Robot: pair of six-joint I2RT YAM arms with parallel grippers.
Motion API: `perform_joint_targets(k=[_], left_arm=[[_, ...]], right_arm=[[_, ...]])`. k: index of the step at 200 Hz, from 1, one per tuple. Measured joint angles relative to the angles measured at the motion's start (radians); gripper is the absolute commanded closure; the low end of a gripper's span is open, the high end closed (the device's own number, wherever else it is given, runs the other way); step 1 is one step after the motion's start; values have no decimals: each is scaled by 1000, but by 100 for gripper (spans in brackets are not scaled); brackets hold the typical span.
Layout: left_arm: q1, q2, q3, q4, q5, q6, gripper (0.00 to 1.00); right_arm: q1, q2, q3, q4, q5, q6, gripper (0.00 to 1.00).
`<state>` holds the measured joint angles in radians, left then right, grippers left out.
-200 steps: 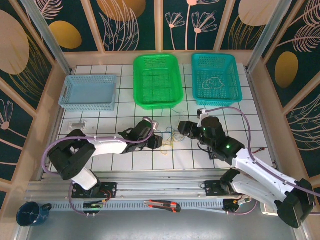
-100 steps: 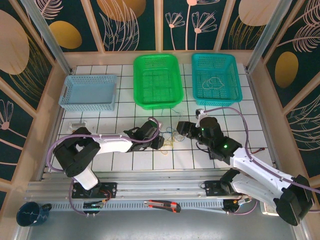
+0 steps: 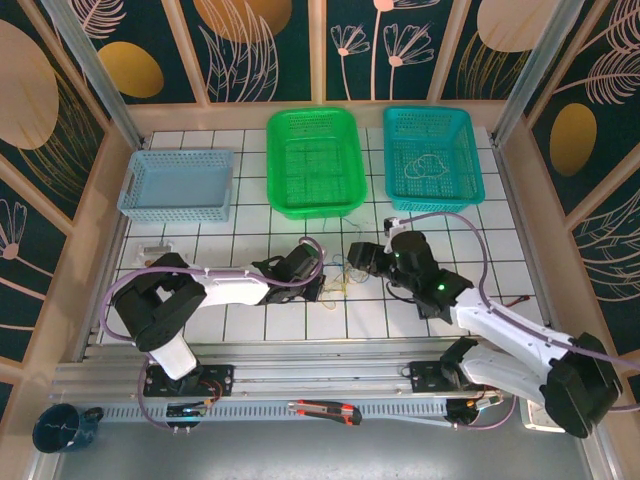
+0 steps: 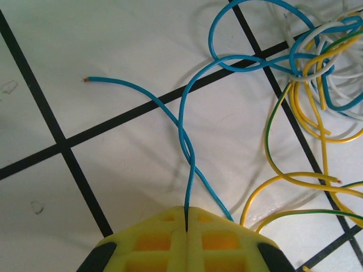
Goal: Untangle the cables
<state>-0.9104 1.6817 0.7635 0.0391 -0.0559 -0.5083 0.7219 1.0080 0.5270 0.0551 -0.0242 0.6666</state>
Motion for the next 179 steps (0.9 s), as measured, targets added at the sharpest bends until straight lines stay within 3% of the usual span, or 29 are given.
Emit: perform_joint_targets(k=[86,130,179], left_arm=[[0,-246,6,-45,-81,-1,100],[0,-344,58,-43,-68,0,100],[0,-392,95,-42,-46,0,100]], right_arm=[[0,299,-23,217,4,-7,46],[0,449,-23,325,1,-5,56],[0,533,-18,388,-20,-2,59]])
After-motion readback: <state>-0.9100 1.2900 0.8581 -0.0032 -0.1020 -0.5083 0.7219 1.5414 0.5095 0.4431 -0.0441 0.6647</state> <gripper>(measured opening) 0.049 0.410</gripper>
